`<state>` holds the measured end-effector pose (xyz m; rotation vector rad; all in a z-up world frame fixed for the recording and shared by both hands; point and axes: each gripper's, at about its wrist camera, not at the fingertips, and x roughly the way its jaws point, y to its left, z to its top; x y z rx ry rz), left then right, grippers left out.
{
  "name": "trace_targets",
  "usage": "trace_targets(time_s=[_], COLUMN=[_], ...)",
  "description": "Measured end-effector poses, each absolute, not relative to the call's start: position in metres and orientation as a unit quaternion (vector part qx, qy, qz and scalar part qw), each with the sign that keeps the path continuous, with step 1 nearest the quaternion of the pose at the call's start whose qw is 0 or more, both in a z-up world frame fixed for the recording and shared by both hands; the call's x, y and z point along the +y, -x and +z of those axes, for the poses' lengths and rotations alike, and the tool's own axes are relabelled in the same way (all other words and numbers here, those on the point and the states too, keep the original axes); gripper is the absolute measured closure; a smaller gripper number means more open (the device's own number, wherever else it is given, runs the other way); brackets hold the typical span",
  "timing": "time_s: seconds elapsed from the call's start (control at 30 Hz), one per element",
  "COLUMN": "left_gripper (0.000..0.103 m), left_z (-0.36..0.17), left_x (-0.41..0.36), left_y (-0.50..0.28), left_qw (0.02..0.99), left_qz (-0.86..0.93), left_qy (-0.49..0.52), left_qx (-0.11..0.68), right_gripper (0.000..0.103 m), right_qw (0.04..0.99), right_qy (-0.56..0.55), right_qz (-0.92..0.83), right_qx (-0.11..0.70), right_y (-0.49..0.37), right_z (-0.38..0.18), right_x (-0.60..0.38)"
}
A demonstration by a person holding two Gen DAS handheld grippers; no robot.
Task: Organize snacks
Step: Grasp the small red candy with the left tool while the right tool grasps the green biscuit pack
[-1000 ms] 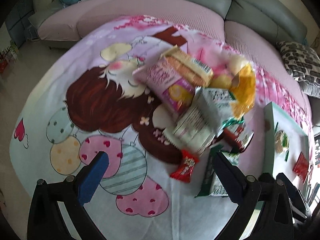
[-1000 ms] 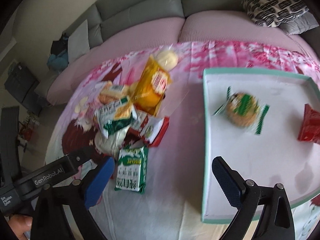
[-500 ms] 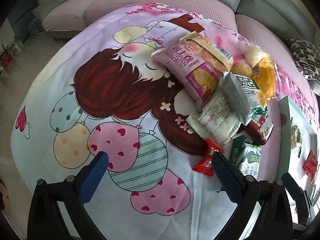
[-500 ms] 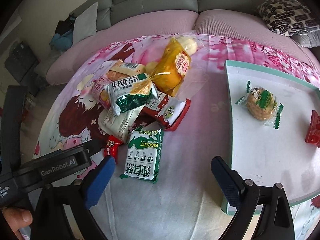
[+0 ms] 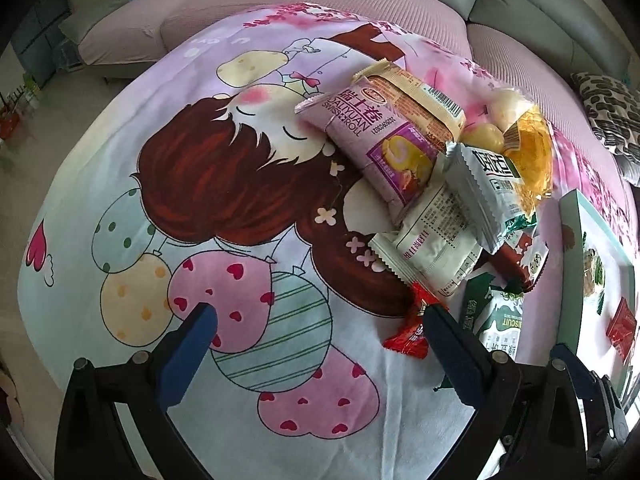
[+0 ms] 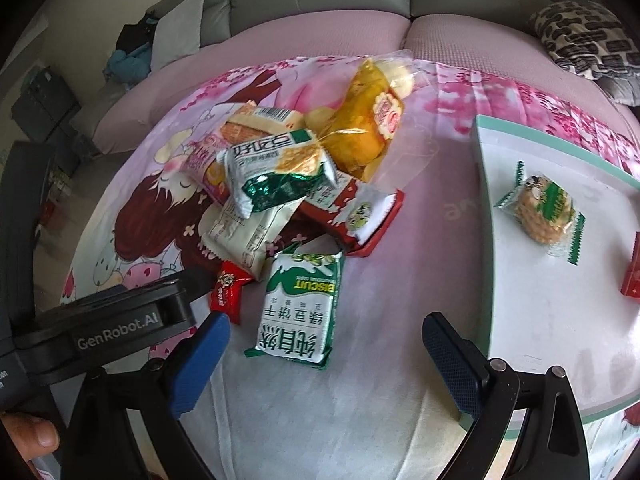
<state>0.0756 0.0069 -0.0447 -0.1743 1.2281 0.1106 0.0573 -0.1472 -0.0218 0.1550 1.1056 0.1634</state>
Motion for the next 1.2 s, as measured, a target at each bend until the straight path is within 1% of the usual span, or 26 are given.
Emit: trace_targets(time_s=[0.6,0.87,1.2], left_gripper=[0.001,0.001,0.001], left_z=[-0.047,-0.049,-0.050], left_x=[0.010,0.009,0.009], left_y=[-0.076,-0.077,-0.078], left_qw=[0.810,0.810,0.809], left_qz=[0.059,0.059,0.056], left_qy=[0.089,0.087,0.085], left_qx=[0.576,0.578,0.578], right_gripper=[0.005,0.005,0.005], right_qw=[0.833,0.835,0.838], right_qy=[-0.062,-0.029,-0.035], right_qz=[0.057,0.047,0.045], right_qx=[0.547,0.547,0.543], right_y=[-0.072,-0.075,-0.077], right_z=[-0.047,-0.053,-0.054], right_x=[-0.139,-0.129,-0.134])
